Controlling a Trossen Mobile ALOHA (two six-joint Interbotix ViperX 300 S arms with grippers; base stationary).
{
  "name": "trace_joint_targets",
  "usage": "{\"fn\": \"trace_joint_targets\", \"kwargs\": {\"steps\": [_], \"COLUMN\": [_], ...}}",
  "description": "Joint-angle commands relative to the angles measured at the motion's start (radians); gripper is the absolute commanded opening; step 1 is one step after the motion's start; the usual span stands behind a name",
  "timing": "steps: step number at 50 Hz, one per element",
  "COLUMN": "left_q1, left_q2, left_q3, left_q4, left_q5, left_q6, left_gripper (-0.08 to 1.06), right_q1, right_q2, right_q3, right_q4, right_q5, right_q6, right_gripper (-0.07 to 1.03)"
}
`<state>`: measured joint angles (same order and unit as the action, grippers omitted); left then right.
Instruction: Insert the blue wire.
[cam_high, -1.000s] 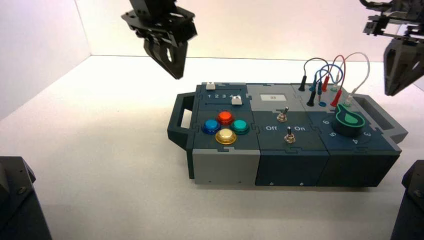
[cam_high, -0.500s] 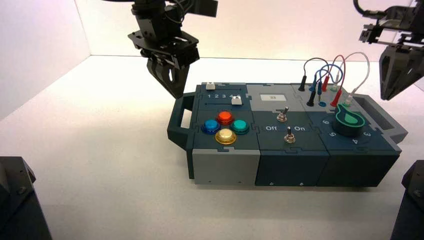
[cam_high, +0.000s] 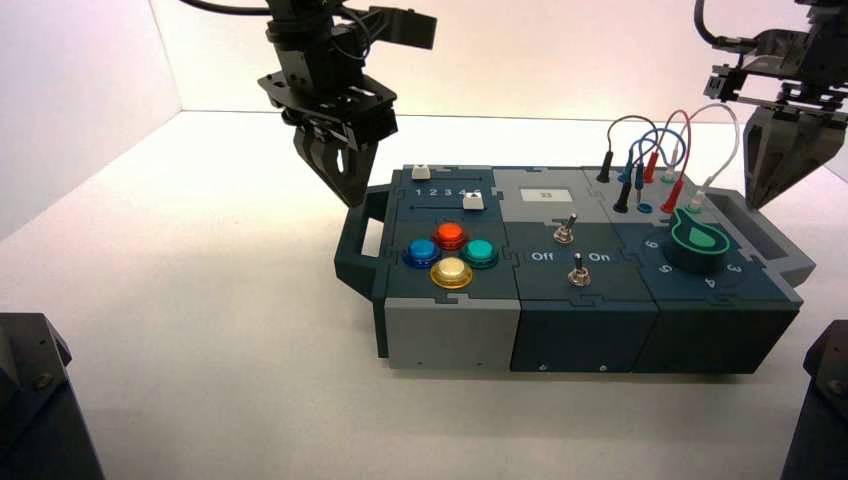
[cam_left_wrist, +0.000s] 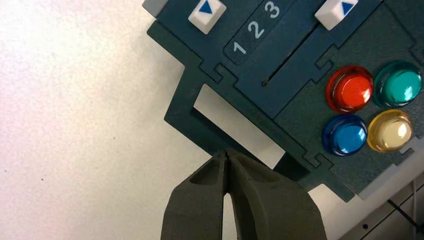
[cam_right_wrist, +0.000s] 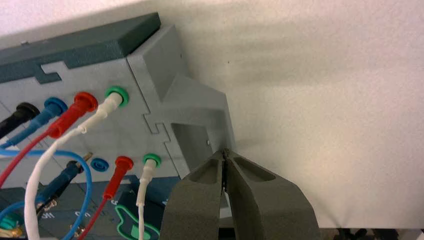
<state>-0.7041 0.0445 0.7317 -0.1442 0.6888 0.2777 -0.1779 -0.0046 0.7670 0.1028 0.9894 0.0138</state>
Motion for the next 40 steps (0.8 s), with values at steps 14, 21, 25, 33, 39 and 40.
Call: {"fn": "trace_joint_targets", "kwargs": {"steps": [14,21,25,33,39,40], "left_q1": [-0.005,-0.006,-0.006,-0.006,-0.006,-0.006], "left_q2": [0.014,0.028,0.035,0.048,0.061,0.061], "left_q3": [-0.043,-0.051,-0.051,-0.044,-0.049,-0.051], "left_q4": [0.002,0.000,0.000,0.002,0.002,0.002], "left_q5": [-0.005,-0.005,-0.005,-0.006,-0.008,-0.009], "left_q6": [0.018,0.023,0.025,0.032,0.038,0.040], "left_gripper": [-0.03,-0.03,-0.03,-0.03,-0.03,-0.03], "right_q1": [0.015,0.048,0.074,0.109,0.115,0.115], "right_q2": [0.021,0.049,0.069,0.107,0.123,0.126], "right_q3": [-0.040,-0.043,-0.044,-0.046,-0.046,-0.048], "right_q4": [0.018,0.041,0.054,0.071,0.086,0.084], "right_q5": [-0.008,-0.009,-0.012,-0.023,-0.028,-0.028], "right_q6": [-0.002,-0.002,0.000,0.003,0.003,0.002], "right_gripper": [-0.02,-0.02,-0.02,-0.02,-0.02,-0.02]}}
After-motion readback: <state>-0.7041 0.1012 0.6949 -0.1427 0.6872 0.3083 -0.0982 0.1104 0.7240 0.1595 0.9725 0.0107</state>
